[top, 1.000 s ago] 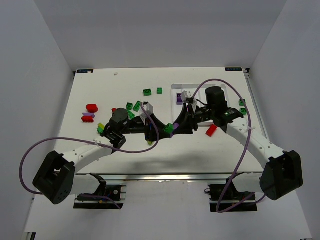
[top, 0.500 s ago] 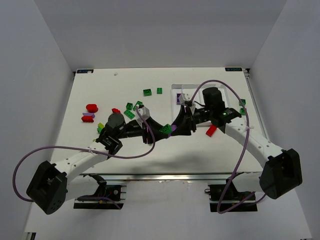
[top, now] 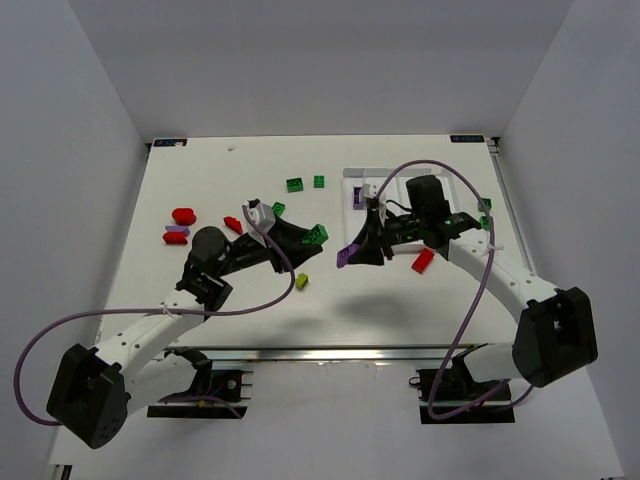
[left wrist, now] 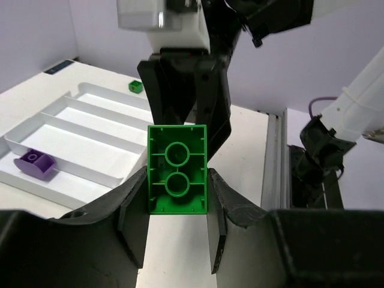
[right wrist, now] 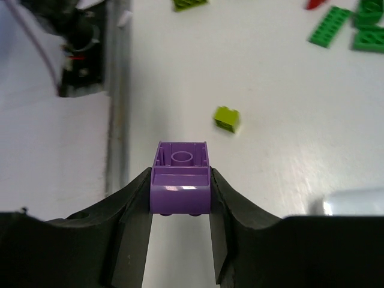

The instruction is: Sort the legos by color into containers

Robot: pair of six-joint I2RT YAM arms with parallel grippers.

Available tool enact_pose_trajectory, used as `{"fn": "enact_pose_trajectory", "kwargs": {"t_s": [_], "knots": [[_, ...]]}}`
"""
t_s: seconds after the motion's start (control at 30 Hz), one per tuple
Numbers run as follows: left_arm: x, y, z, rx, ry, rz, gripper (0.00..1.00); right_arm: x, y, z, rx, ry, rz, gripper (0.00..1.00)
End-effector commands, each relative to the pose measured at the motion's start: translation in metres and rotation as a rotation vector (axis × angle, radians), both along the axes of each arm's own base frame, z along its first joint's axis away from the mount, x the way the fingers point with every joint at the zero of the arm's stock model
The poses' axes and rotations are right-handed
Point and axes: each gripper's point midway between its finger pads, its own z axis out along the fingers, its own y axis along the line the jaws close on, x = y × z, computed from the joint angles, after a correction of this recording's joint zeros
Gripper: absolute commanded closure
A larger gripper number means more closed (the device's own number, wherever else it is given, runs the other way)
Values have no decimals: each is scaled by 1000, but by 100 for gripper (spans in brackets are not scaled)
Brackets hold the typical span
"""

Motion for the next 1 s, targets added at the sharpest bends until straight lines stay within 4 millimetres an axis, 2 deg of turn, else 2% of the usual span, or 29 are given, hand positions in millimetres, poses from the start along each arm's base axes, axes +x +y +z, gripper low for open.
{"fn": "enact_pose_trajectory", "kwargs": {"t_s": [0.0,0.03,0.07,0.13,0.2,0.27,0.3,0.33,0.4,0.43,0.53,0.63,0.67,0.73,0.77,0.87,0.97], "knots": [[11,9,14,-31,-42,87,100,46,-10,-21,-124,-87,-223,100],[13,11,16,-29,-49,104,100,59,-13,-28,-154,-101,-284,100],[15,12,13,-19,-36,118,100,82,-19,-31,-191,-154,-379,100],[20,15,14,-15,-38,152,100,102,-22,-41,-244,-184,-450,100],[22,16,12,-9,-34,167,100,124,-25,-37,-274,-226,-514,100],[24,17,11,1,-27,174,100,144,-28,-46,-322,-242,-574,100],[24,17,11,1,-26,177,100,154,-27,-38,-320,-263,-592,100],[25,17,12,1,-28,180,100,162,-27,-49,-348,-262,-593,100],[25,18,11,3,-27,182,100,175,-27,-48,-371,-278,-616,100],[25,18,12,2,-30,187,100,180,-27,-58,-393,-270,-616,100],[25,19,12,7,-29,189,100,195,-27,-65,-430,-279,-636,100],[26,19,11,12,-27,192,100,207,-26,-73,-456,-280,-648,92],[26,19,10,13,-25,194,100,208,-26,-75,-462,-275,-647,82],[27,18,8,17,-19,194,100,208,-25,-84,-479,-250,-635,71],[28,18,7,19,-17,193,100,205,-23,-87,-476,-240,-624,60],[29,17,4,25,-8,195,100,201,-21,-91,-471,-218,-611,46],[30,16,2,29,-1,190,100,199,-23,-86,-459,-217,-615,37]]}}
